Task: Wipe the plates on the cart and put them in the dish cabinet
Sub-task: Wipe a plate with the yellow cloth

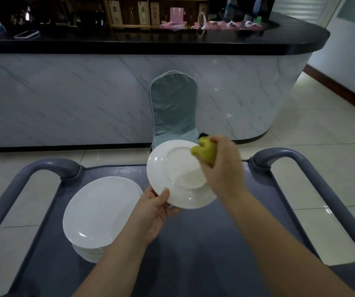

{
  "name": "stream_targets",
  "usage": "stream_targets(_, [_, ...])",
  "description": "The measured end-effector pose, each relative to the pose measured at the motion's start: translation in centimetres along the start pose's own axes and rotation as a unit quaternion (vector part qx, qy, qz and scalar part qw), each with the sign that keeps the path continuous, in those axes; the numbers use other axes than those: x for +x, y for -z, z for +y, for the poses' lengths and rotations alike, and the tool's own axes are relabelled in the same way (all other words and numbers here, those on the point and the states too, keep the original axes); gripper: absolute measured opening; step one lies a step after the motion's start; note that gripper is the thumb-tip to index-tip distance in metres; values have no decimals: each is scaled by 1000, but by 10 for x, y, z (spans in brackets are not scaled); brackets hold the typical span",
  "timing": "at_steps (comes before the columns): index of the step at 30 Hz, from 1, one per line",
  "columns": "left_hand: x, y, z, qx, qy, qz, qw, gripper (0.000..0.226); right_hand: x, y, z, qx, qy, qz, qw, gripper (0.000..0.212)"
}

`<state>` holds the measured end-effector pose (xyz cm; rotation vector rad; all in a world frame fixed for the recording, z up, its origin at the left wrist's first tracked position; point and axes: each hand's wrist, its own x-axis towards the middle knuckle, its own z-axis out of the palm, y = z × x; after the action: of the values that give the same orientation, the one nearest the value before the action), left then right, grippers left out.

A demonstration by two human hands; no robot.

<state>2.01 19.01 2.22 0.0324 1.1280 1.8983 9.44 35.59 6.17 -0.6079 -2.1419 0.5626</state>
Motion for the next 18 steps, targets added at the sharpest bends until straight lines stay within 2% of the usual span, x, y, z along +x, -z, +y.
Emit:
stream_targets(3, [-2,2,2,-2,-3,-18,1000,38,-22,-18,-13,-35,113,-140,983,52])
stream_targets(6, [-4,14,5,-7,-7,-28,1000,43,-33,-1,1,-19,147,-233,961,60])
stream_targets(9, [-9,19,1,17,-5,-52,998,40,-30,8,24,-38,189,-244,950,60])
stream_targets(11, [-11,16,-4,34,5,-64,997,38,-27,-4,21,-1,129,-209,969,59])
stream_targets(13, [-10,11,-9,36,9,-68,997,39,-29,-21,0,10,39,-130,991,58])
stream_targets(14, [-8,9,-10,32,6,-70,997,40,-32,-26,-11,-2,34,-119,992,57])
stream_targets(18, [-2,15,-3,18,-4,-74,997,41,-56,-10,-1,-37,180,-198,963,56])
